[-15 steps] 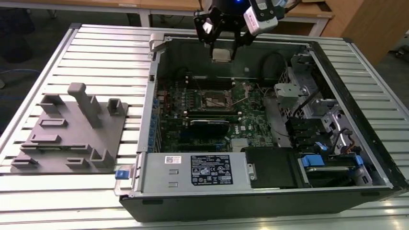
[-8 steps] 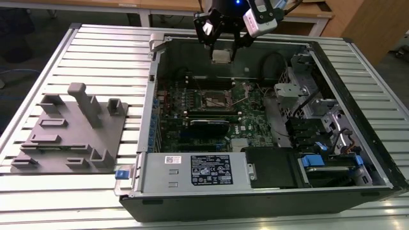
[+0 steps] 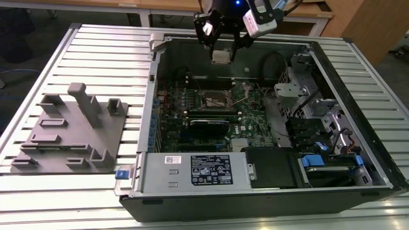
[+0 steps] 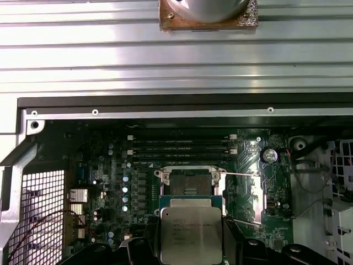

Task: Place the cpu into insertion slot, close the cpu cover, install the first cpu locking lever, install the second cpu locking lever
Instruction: 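Place the cpu into insertion slot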

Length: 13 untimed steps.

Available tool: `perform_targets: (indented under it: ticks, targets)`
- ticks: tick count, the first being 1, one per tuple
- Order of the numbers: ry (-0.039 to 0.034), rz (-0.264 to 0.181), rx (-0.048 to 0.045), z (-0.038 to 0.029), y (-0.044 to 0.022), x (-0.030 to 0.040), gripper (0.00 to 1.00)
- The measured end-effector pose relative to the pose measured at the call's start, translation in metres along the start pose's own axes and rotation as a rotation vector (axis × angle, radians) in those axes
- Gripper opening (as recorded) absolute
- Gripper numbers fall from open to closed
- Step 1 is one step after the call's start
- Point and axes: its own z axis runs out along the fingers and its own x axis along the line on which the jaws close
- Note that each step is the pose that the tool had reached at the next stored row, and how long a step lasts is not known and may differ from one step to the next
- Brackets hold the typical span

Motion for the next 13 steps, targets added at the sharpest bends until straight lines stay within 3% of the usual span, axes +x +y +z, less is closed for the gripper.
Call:
perform_targets:
  ticks: [13]
  targets:
    - [0.0001, 0.0, 0.0006, 0.0037, -0.0004, -0.0001, 0.54]
